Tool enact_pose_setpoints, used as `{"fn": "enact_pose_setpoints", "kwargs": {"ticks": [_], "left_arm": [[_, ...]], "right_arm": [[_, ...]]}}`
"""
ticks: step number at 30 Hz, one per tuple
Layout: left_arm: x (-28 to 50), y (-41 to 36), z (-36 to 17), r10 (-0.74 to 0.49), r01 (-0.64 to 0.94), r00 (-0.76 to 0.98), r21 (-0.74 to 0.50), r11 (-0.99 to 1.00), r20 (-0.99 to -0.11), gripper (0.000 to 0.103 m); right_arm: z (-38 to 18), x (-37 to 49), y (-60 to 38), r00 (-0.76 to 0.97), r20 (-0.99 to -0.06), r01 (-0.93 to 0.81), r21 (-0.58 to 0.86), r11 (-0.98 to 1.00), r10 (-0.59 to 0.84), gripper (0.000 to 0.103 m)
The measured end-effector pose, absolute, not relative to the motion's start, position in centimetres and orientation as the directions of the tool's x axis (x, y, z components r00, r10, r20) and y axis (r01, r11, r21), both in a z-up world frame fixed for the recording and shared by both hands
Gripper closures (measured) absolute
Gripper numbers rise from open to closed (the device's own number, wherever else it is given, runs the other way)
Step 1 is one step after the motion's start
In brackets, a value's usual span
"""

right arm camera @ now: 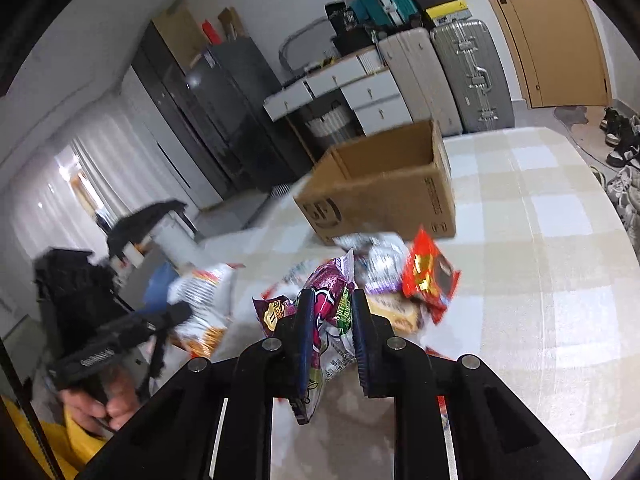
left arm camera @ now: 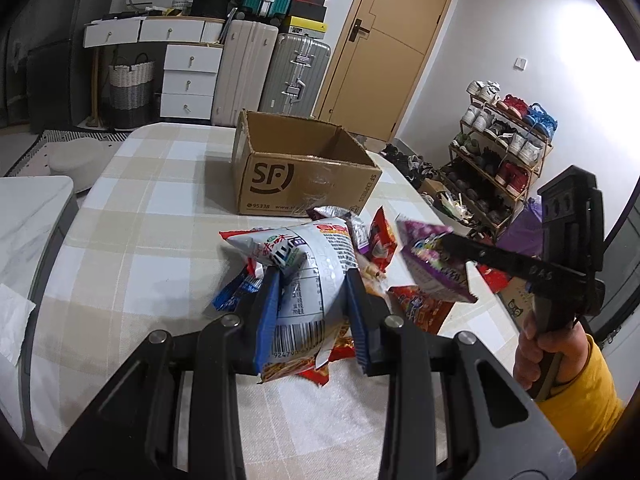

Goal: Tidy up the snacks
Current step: 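Carry the white chip bag in the left tool and purple bag in the right tool into the box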

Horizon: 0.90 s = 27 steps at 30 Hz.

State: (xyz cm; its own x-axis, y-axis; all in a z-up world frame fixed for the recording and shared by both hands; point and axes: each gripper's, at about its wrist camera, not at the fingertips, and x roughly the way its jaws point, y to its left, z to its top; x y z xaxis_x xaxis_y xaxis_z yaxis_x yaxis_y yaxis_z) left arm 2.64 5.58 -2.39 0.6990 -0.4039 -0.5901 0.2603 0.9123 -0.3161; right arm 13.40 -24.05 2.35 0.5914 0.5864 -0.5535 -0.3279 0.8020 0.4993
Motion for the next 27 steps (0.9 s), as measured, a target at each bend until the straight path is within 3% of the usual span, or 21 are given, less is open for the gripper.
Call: {"fn": "enact_pose_setpoints", "kwargs": {"ticks": [14,21,27], "left_arm": [[10.4,4.6,3.5,-0.405,0.294,0.714,-0.282,0.914,-0.57,0.074],[18.0,2.8,6.8,-0.39,0.29,0.716,-0.262,0.921,-0.579,0.074],[26.3,1.2,6.3,-0.352,0.25,0.682,-0.247,0.936,-0.642,0.074]], "right_arm": [[10.4,20.4,-24.7,0.618,-0.457,-0.387,0.532,0.753,0.64,0.085],[11.7,27.2,-23.5,0.596,-0.484,-0.384,0.528,0.757,0.64,0.085],[9.3,33.7,-22.1,0.553,-0.562,-0.339,0.523,0.782,0.615,0.085]]}}
